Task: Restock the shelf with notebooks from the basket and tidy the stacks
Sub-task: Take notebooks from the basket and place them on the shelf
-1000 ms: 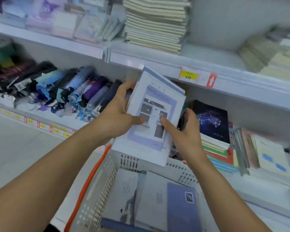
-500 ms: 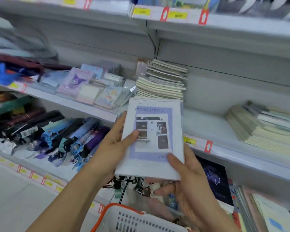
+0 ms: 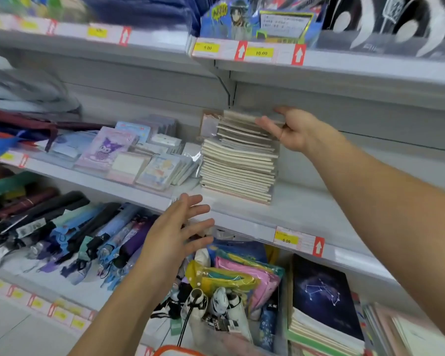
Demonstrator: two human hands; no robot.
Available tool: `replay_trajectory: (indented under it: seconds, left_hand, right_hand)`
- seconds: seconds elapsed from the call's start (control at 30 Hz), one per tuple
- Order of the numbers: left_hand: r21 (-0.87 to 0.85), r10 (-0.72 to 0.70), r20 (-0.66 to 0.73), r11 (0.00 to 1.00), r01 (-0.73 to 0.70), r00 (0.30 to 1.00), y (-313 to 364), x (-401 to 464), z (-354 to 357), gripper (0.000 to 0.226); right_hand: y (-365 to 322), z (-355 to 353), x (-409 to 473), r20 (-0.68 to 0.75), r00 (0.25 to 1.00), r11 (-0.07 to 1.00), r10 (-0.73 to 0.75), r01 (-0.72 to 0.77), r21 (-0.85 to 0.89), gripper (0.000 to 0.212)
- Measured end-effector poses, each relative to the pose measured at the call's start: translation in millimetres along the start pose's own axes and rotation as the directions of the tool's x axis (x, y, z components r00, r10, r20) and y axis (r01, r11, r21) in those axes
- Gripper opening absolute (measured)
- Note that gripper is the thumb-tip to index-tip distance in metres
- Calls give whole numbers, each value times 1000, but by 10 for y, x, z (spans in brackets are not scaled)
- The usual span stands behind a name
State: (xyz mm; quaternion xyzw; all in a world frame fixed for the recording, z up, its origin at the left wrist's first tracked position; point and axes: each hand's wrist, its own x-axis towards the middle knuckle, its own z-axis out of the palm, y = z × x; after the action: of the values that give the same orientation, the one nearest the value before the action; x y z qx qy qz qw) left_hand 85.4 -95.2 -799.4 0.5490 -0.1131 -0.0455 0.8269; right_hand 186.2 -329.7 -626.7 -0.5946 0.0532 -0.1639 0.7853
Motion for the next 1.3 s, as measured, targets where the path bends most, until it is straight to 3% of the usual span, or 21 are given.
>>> replay_trajectory:
  seconds: [0.07, 0.13, 0.23, 0.3, 0.37, 0.43, 0.47, 0.5, 0.6, 0.67, 0.77, 0.83, 0.87, 0.9, 0.97, 1.07, 1.13, 1.2, 1.23, 1.3]
  left_hand:
    - [29, -33, -1, 999, 33, 999, -49, -7, 39, 36]
    - [90, -75, 10, 993, 73, 997, -84, -27, 75, 32]
    - [267, -170, 55, 952, 150, 984, -216, -110, 110, 30]
    - [384, -234, 94, 905, 181, 968, -336, -162, 121, 30]
    - [503, -302, 130, 841, 200, 944, -478, -218, 159, 30]
    - [620, -368, 186, 763, 182, 911, -625, -274, 217, 31]
    - [680, -400, 224, 718, 151, 889, -709, -307, 256, 31]
    - [738, -434, 265, 666, 109, 861, -788, -338, 294, 30]
    - [842, -576, 387, 540, -21, 720, -996, -450, 413, 27]
    - [868, -654, 421, 492, -69, 629, -1111, -505, 462, 26]
    - [898, -698, 396, 430, -94, 597, -1228, -535, 491, 30]
    - [924, -719, 371, 348, -157, 587, -1255, -534, 487, 34]
    - [938, -737, 346, 291, -189, 581, -1265, -525, 472, 38]
    - [952, -758, 306, 234, -198, 576, -1268, -517, 453, 43]
    - [983, -806, 184, 133, -130, 562, -1273, -507, 394, 61]
    - [998, -877, 51, 63, 9, 477, -1255, -497, 361, 92]
    - [988, -908, 124, 151, 37, 399, -1203, -504, 366, 98]
    - [938, -868, 284, 339, 67, 408, -1122, -499, 360, 100]
    - [893, -820, 350, 438, 102, 452, -1083, -497, 334, 95]
    - [798, -649, 385, 592, 117, 656, -1012, -454, 219, 62]
  right_hand:
    - [107, -44, -122, -64, 991, 968, -115, 97, -233, 4]
    - [404, -204, -510, -136, 925, 877, -355, 280, -390, 1]
    - [1349, -628, -1399, -42, 864, 767, -502, 422, -484, 12]
    - [2281, -1063, -1908, 68, 935, 697, -348, 307, -648, 15]
    - [3293, -1627, -2354, 153, 987, 411, 55, 117, -904, 18]
    - [4069, -2175, -2801, 42, 866, 185, 499, -59, -981, 45]
    - [4346, -2403, -3022, -21, 803, 112, 596, -108, -988, 62]
    - [4536, -2593, -3212, -62, 777, 65, 627, -131, -989, 71]
    - [4734, -2838, -3474, -61, 839, 44, 541, -100, -994, 68]
    - [4758, -2805, -3422, -101, 843, 10, 528, -125, -992, 80]
    - [4710, -2590, -3283, -247, 829, -46, 502, -259, -965, 95]
    - [4543, -2502, -3166, -318, 815, -141, 485, -286, -948, 87]
    - [4405, -2473, -3079, -333, 802, -173, 497, -284, -943, 73]
    - [4219, -2435, -2973, -346, 789, -163, 507, -307, -938, 49]
    - [3789, -2255, -2773, -341, 782, 11, 522, -405, -914, 9]
    - [3205, -1748, -2615, -236, 820, 498, 522, -517, -696, 9]
    - [2854, -1377, -2603, -57, 913, 775, 403, -374, -509, 16]
    - [2592, -1105, -2612, 9, 983, 872, 185, -160, -463, 20]
    - [2516, -1026, -2607, 26, 995, 885, 97, -74, -459, 20]
    - [2367, -900, -2562, 78, 996, 922, 54, -20, -387, 26]
